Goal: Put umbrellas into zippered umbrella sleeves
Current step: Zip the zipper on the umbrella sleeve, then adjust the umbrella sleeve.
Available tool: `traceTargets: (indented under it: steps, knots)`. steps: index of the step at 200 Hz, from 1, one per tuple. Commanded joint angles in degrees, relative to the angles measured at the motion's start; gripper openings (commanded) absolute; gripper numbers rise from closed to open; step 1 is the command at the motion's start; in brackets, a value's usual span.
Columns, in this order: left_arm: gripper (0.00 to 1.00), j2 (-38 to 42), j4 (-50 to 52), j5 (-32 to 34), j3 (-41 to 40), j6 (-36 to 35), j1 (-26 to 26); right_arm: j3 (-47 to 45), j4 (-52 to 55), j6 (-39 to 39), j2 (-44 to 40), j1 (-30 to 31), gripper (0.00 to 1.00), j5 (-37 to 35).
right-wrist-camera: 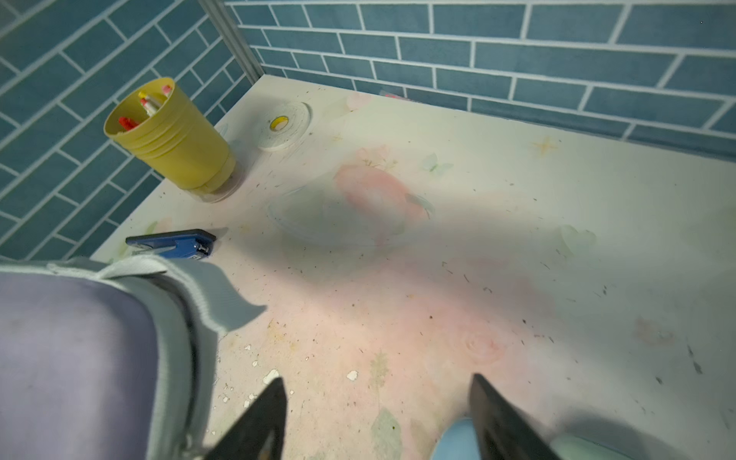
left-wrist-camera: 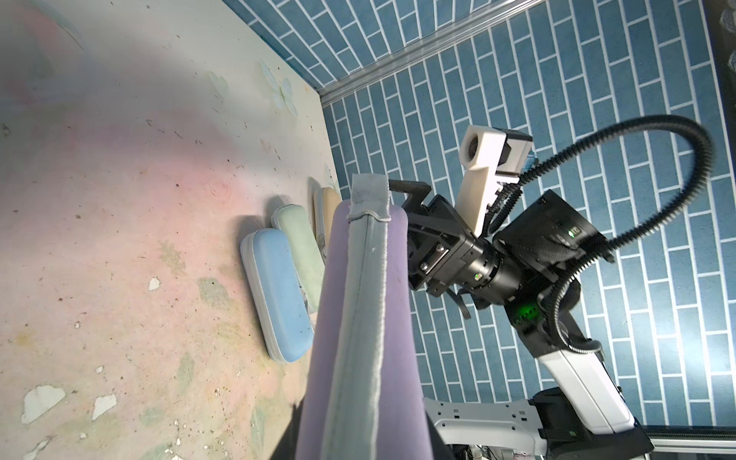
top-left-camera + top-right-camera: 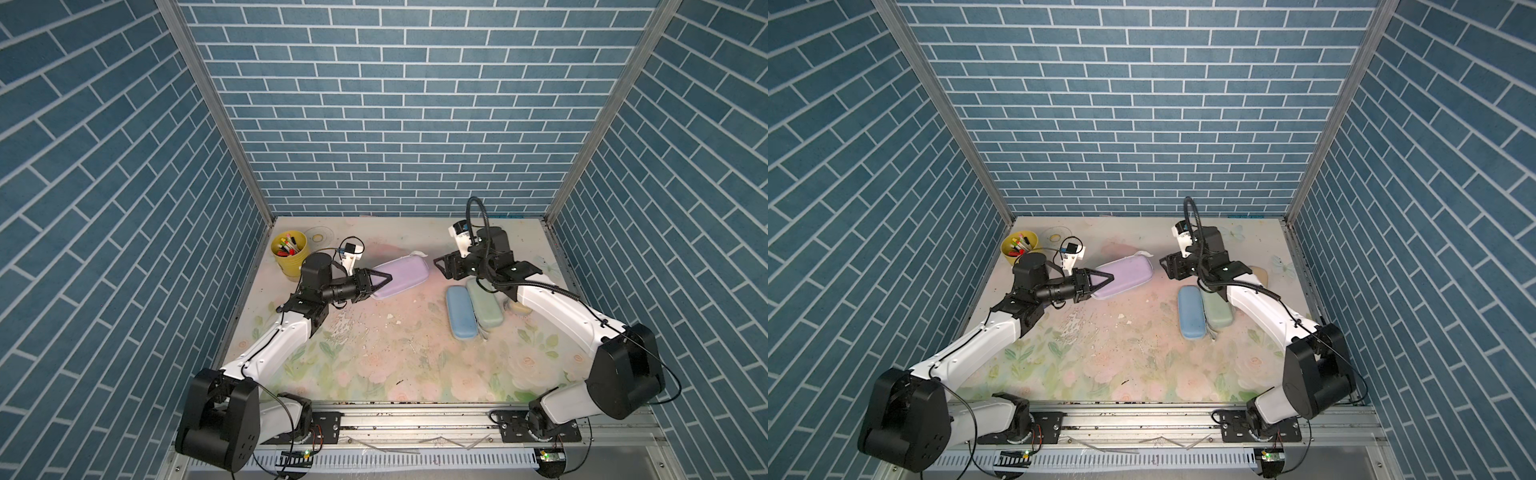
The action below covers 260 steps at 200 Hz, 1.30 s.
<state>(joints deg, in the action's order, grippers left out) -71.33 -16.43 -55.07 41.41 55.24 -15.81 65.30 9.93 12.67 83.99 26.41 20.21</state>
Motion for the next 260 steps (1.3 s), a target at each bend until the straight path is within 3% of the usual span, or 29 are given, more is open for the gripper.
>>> traceTargets:
  steps: [1, 24, 54, 85, 98, 121, 132, 149, 161, 177, 197, 222, 260]
  knots:
    - [0.16, -0.83, -5.39, -4.40, 1.73, -1.10, 0.05, 2.18, 2.31, 11.03, -0.34, -1.54, 0.87, 20.36]
    - [0.17, -1.41, -7.43, -5.38, 1.93, -0.68, -0.36, 5.74, 0.61, 16.59, 6.57, -1.37, 0.88, 32.53]
    - [0.20, -2.68, -11.06, -6.94, 2.01, 0.71, -0.62, 6.46, -3.19, 20.02, 10.18, 0.18, 0.83, 38.27]
    - [0.27, -5.70, -19.77, -10.74, 2.66, 5.06, -1.41, 7.88, -6.54, 24.45, 12.98, 1.53, 0.65, 42.54]
    - [0.33, -6.96, -23.36, -11.55, 2.80, 7.12, -1.37, 6.64, -12.14, 29.04, 13.31, 1.54, 0.56, 43.20]
    - [0.59, -7.86, -28.52, -7.27, 2.32, 11.77, 0.53, 3.82, -22.59, 37.73, 13.31, 1.45, 0.38, 41.90]
    - [0.74, -6.96, -29.19, -1.42, 0.80, 13.74, 3.06, 3.00, -26.42, 41.47, 13.07, 1.35, 0.30, 39.68]
    - [0.85, -2.50, -29.55, 11.39, -5.66, 17.61, 7.15, 1.96, -32.31, 47.06, 12.31, 1.19, 0.20, 34.13]
    - [0.87, 2.57, -25.37, 22.35, -10.98, 18.32, 7.68, 0.88, -35.64, 50.59, 11.39, 1.00, 0.14, 27.62]
    - [0.94, 10.65, -18.43, 35.94, -16.46, 18.06, 4.64, -1.81, -39.93, 56.24, 10.16, 1.40, 0.11, 15.64]
    - [0.99, 15.51, -13.08, 48.99, -18.28, 16.06, -4.17, -8.31, -50.17, 65.86, 8.31, 4.34, 0.09, -1.03]
    - [0.99, 10.51, -19.58, 53.08, -18.19, 16.94, -9.16, -12.00, -53.86, 71.11, 6.39, 10.58, 0.08, -13.95]
    - [0.92, -1.39, -31.44, 50.20, -14.67, 19.74, -11.18, -12.89, -54.59, 74.89, 6.65, 17.12, 0.08, -18.21]
